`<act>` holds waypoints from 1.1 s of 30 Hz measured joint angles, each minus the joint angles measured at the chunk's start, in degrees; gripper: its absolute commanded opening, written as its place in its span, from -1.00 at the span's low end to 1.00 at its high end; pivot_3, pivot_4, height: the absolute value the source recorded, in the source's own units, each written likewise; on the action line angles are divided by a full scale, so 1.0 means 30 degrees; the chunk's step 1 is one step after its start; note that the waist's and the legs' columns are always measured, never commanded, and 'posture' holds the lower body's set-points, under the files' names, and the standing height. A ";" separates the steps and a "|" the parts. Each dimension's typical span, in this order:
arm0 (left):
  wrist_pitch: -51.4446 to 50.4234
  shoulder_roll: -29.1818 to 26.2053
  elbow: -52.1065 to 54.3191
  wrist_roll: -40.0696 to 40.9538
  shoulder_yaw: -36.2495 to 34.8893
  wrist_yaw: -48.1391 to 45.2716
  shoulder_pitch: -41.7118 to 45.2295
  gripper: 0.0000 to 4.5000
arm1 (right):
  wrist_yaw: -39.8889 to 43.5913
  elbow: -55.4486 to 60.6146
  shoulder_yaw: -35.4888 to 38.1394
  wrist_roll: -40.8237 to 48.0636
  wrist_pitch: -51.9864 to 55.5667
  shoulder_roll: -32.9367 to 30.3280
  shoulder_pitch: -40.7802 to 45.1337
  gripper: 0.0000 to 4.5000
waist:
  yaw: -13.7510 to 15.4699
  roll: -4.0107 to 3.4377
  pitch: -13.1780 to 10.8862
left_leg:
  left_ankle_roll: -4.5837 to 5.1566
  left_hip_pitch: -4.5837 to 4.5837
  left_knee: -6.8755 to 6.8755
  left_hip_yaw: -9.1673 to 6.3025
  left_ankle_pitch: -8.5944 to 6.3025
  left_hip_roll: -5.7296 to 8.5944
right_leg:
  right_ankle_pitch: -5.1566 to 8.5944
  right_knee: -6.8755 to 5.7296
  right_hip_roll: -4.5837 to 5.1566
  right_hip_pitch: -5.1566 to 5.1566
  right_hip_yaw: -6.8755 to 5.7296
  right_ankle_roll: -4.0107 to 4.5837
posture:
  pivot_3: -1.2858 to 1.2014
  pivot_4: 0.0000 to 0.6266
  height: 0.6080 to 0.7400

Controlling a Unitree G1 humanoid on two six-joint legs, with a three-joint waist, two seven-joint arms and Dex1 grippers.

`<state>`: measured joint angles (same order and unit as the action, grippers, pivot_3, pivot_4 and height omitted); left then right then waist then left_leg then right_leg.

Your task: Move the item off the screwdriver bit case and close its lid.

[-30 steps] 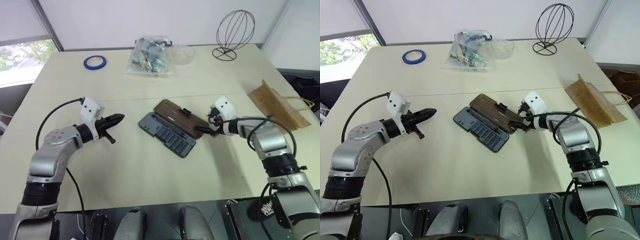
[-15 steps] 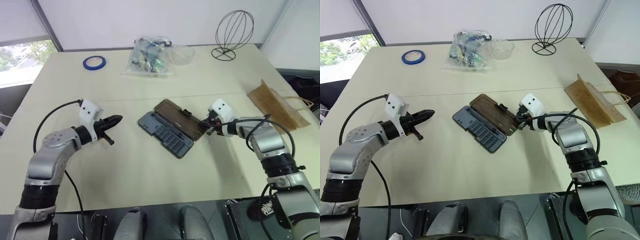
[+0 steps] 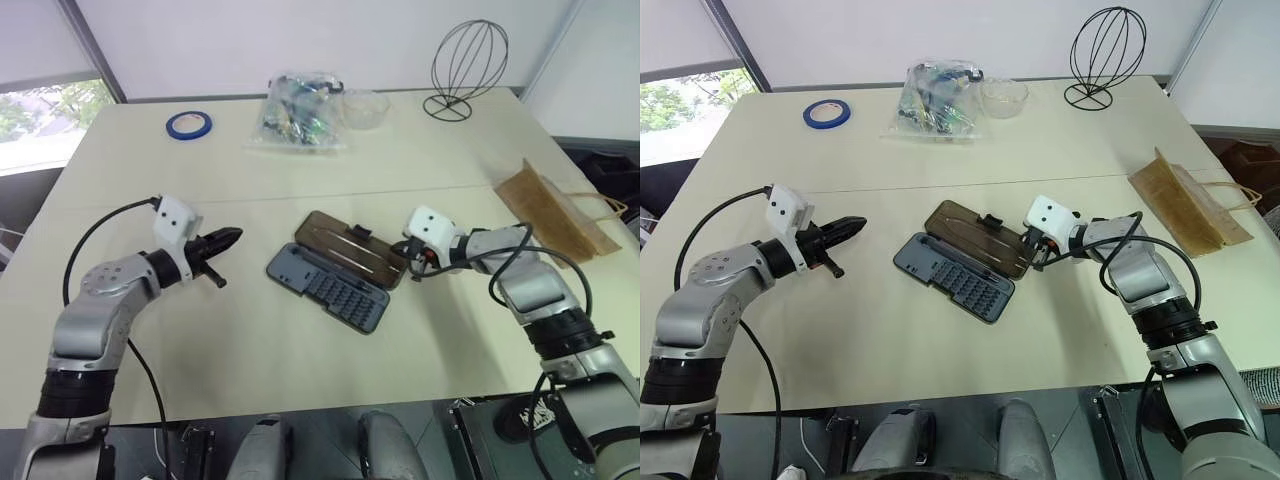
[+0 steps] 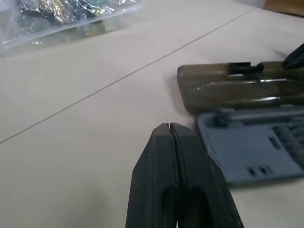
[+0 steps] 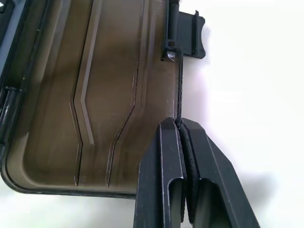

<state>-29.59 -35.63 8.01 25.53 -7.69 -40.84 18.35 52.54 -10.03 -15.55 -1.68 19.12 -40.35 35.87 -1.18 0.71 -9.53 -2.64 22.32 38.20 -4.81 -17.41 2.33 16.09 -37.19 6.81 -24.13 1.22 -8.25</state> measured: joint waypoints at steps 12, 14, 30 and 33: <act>0.0076 0.0027 -0.0337 -0.0022 0.0004 -0.0078 0.0298 -1.00 | 0.0237 -0.4212 -0.1565 -0.3180 -0.8464 0.0714 0.3213 -0.98 | -0.0117 0.0001 0.0000 | -0.0017 0.0001 -0.0001 0.0002 0.0010 -0.0004 | 0.0000 0.0000 -0.0001 -0.0009 -0.0001 0.0001 | 0.03 -0.52 1.00; 0.0085 0.0027 -0.0336 -0.0021 0.0004 -0.0077 0.0326 -1.00 | 0.0245 -0.4740 -0.1630 -0.3514 -0.9424 0.1118 0.3621 -0.98 | -0.0312 0.0002 0.0000 | -0.0022 0.0001 -0.0004 -0.0005 0.0013 -0.0005 | 0.0000 -0.0003 -0.0002 -0.0008 -0.0005 0.0001 | 0.03 -0.52 1.00; 0.0084 0.0023 -0.0210 -0.0004 -0.0106 0.0120 0.0018 -1.00 | 0.1015 -0.6728 -0.1755 -0.4028 -1.5128 0.2141 0.4146 -0.98 | -0.0501 0.0001 0.0000 | -0.0026 0.0001 -0.0021 -0.0009 0.0014 -0.0012 | 0.0000 -0.0003 -0.0003 -0.0024 -0.0004 0.0001 | 0.03 -0.52 1.00; 0.0084 0.0023 -0.0207 -0.0004 -0.0109 0.0141 0.0018 -1.00 | 0.0939 -0.7044 -0.1769 -0.4213 -1.5515 0.2307 0.4222 -0.98 | -0.0496 0.0001 0.0000 | -0.0026 0.0001 -0.0021 -0.0011 0.0014 -0.0012 | 0.0000 -0.0004 -0.0003 -0.0024 -0.0005 0.0001 | 0.03 -0.52 1.00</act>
<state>-29.34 -35.56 7.39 25.52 -8.01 -40.41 18.40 55.35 -31.16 -20.85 -14.32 -27.42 -33.43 48.53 -2.67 0.71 -9.53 -2.72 22.33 38.14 -4.84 -17.36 2.30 16.08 -37.21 6.80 -24.20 1.20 -8.24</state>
